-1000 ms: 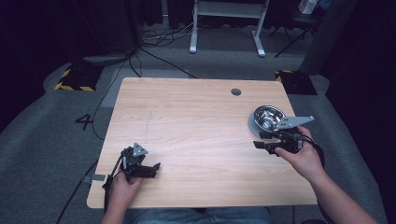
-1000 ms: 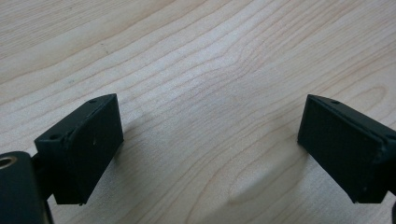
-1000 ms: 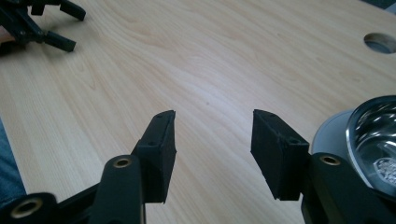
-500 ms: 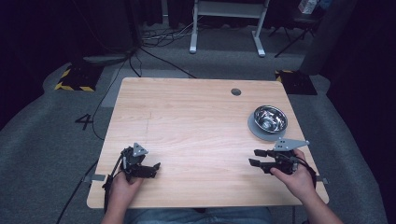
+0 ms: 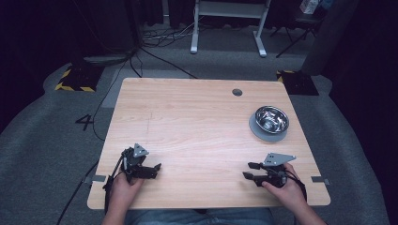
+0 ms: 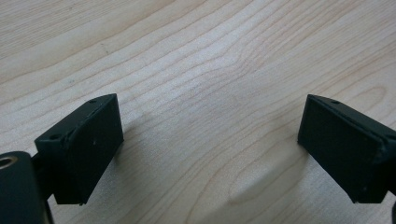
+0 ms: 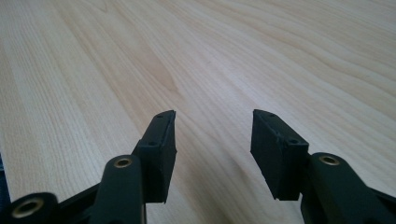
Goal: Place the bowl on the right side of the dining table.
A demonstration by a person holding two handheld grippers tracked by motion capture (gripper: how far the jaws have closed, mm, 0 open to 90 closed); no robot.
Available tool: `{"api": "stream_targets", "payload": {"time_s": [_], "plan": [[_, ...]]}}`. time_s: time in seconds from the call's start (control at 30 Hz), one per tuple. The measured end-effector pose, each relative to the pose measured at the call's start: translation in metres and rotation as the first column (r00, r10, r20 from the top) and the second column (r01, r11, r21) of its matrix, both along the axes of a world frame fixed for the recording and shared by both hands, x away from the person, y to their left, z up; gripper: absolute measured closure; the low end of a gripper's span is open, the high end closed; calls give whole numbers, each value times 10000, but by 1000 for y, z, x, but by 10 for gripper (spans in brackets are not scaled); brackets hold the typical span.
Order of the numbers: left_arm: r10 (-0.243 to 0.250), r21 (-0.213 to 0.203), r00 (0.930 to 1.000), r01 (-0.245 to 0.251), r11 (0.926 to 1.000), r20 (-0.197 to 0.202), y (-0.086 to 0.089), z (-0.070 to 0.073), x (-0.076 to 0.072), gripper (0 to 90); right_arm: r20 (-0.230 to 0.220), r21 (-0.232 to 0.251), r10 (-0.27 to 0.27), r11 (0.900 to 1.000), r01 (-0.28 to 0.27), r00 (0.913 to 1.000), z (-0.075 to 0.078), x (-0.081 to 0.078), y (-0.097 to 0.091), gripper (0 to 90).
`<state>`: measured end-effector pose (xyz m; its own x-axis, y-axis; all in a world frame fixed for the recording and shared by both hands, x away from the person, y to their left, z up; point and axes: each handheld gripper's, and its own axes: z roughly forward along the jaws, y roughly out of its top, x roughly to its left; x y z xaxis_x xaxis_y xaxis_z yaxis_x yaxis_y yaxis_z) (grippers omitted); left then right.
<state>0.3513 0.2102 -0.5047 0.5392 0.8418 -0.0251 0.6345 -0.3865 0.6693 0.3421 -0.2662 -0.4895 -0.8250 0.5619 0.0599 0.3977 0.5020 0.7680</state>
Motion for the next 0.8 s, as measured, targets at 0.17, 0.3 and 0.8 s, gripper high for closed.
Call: {"api": "stream_targets", "payload": {"time_s": [0.17, 0.3, 0.8], "plan": [[12, -6, 10000, -12, 10000, 5, 0, 0, 0, 69, 33, -60, -131, 9999, 131, 9999, -13, -3, 4, 491], [12, -3, 10000, -12, 10000, 5, 0, 0, 0, 69, 163, -91, -297, 9995, 299, 9994, -13, -1, 5, 463], [256, 51, 9996, -256, 9997, -78, 0, 0, 1, 41, 112, -1071, -806, 9909, 814, 9967, -16, 9, 16, 28]]}}
